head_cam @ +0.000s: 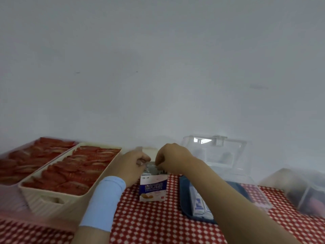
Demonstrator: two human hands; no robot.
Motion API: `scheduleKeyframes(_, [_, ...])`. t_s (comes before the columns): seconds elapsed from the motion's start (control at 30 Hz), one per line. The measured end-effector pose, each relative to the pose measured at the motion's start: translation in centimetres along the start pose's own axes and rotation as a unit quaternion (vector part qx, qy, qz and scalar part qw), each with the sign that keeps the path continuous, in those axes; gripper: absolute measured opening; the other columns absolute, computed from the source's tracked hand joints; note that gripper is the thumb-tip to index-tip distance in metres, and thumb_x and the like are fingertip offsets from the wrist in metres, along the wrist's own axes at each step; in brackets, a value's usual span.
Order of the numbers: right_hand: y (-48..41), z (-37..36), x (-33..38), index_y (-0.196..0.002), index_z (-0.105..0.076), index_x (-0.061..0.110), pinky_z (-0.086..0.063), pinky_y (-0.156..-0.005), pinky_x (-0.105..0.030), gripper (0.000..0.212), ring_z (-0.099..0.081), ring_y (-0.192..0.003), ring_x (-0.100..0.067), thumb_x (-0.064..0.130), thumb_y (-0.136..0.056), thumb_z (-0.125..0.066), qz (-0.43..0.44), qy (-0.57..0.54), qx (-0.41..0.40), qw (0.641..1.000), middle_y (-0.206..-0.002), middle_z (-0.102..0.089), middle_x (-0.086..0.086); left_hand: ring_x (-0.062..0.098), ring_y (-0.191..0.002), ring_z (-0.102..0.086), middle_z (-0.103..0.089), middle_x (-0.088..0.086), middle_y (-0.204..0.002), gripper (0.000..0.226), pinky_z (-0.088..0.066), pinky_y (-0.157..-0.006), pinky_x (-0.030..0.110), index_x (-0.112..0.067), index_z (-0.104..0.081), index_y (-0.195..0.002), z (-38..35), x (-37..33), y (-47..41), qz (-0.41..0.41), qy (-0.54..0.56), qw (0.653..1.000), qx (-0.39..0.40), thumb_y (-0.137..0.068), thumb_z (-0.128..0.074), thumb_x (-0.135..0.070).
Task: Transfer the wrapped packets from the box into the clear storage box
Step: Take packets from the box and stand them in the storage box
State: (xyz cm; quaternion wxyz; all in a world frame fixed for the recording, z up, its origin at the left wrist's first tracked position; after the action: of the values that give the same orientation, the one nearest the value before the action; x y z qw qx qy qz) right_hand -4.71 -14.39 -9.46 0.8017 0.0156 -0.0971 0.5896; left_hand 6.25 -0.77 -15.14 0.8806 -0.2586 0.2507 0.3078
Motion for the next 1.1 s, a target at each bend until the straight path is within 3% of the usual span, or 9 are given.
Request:
scheduleKeyframes(0.13, [-0.8, -0.3, 0.7, -0.103, -0.074, 0.033, -0.054, -0.086, -0.029, 0.016, -0.064, -0.094, -0.008, 0.038, -0.087, -0.071, 0.027, 0.017, -0.002, 0.999, -0.104, -0.072, 0.014, -0.004, -0.092, -0.062, -0.069, -0.017, -0.104, 0.026, -0.052, -0.096, 0.027, -0.034, -0.07, -0.108, -0.2, 0.4, -0.1, -0.009, 0.033, 0.999, -0.009, -0.094, -0.058, -0.017])
scheduleKeyframes(0.33, [-2.1, -1.3, 2.0, -0.095, -0.069, 0.037, -0.038, -0.094, -0.036, 0.007, -0.051, -0.085, -0.013, 0.036, -0.092, -0.062, 0.064, 0.161, 0.006, 0.985, -0.094, -0.062, 0.012, -0.002, -0.091, -0.065, -0.071, -0.019, -0.099, 0.026, -0.055, -0.091, 0.03, -0.038, -0.069, -0.107, 0.0, 1.1, -0.4, -0.013, 0.054, 0.998, 0.001, -0.089, -0.061, -0.02])
scheduleKeyframes(0.5, [-2.2, -1.9, 2.5, -0.099, -0.074, 0.033, -0.035, -0.097, -0.037, 0.015, -0.058, -0.096, -0.017, 0.034, -0.094, -0.06, 0.053, 0.152, 0.012, 0.987, -0.103, -0.067, 0.009, 0.001, -0.09, -0.065, -0.066, -0.018, -0.101, 0.03, -0.057, -0.086, 0.03, -0.033, -0.064, -0.112, 0.3, 0.8, -0.2, 0.006, 0.113, 0.993, -0.019, -0.087, -0.067, -0.015])
scheduleKeyframes(0.63, [-2.0, -1.1, 2.2, -0.097, -0.074, 0.031, -0.045, -0.096, -0.033, 0.009, -0.062, -0.093, -0.011, 0.029, -0.088, -0.071, 0.034, 0.078, -0.014, 0.996, -0.099, -0.07, 0.013, -0.007, -0.09, -0.061, -0.068, -0.018, -0.102, 0.026, -0.05, -0.084, 0.017, -0.031, -0.068, -0.11, 0.5, 0.7, 0.0, 0.001, 0.105, 0.994, -0.018, -0.091, -0.063, -0.014])
scheduleKeyframes(0.73, [-1.6, 0.6, 1.2, -0.099, -0.076, 0.026, -0.054, -0.087, -0.029, 0.012, -0.065, -0.089, -0.007, 0.021, -0.089, -0.073, 0.013, -0.02, -0.035, 0.999, -0.096, -0.072, 0.011, -0.011, -0.095, -0.058, -0.066, -0.023, -0.105, 0.023, -0.045, -0.09, 0.017, -0.033, -0.069, -0.114, 0.6, 0.4, 0.0, 0.002, 0.107, 0.994, -0.02, -0.095, -0.059, -0.026])
scheduleKeyframes(0.87, [-0.6, 3.0, 0.3, -0.1, -0.077, 0.021, -0.044, -0.07, -0.016, 0.011, -0.058, -0.074, -0.001, 0.018, -0.093, -0.069, 0.025, -0.092, -0.087, 0.992, -0.085, -0.066, 0.013, -0.009, -0.094, -0.061, -0.067, -0.025, -0.099, 0.014, -0.05, -0.091, 0.022, -0.04, -0.068, -0.103, 0.7, -0.2, 0.0, 0.001, 0.134, 0.991, -0.012, -0.09, -0.064, -0.04])
scheduleKeyframes(0.97, [-0.2, 4.1, 0.2, -0.092, -0.075, 0.025, -0.048, -0.063, -0.014, 0.011, -0.061, -0.062, -0.002, 0.015, -0.092, -0.069, 0.051, -0.182, -0.112, 0.976, -0.074, -0.066, 0.013, 0.002, -0.089, -0.067, -0.073, -0.016, -0.092, 0.006, -0.054, -0.084, 0.028, -0.036, -0.069, -0.089, 1.2, -1.0, 0.1, 0.012, 0.222, 0.975, -0.022, -0.085, -0.071, -0.04])
scheduleKeyframes(1.1, [-0.4, 3.9, 1.1, -0.095, -0.077, 0.017, -0.051, -0.065, -0.017, 0.013, -0.062, -0.061, -0.004, 0.007, -0.09, -0.07, 0.094, -0.283, -0.117, 0.947, -0.066, -0.068, 0.011, 0.025, -0.083, -0.071, -0.075, 0.008, -0.089, 0.011, -0.057, -0.076, 0.039, -0.009, -0.068, -0.089, 2.6, -2.1, 0.8, 0.063, 0.409, 0.91, 0.01, -0.089, -0.071, -0.019])
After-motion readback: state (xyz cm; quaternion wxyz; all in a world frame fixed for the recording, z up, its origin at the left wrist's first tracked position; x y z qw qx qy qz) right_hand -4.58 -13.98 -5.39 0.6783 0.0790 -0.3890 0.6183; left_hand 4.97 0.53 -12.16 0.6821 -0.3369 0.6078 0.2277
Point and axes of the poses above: each hand's wrist, its own y-axis away from the middle knuckle, its own z-axis out of the back of the hand, x = y × z, the point moved 1 cm from there along -y, towards the middle knuckle
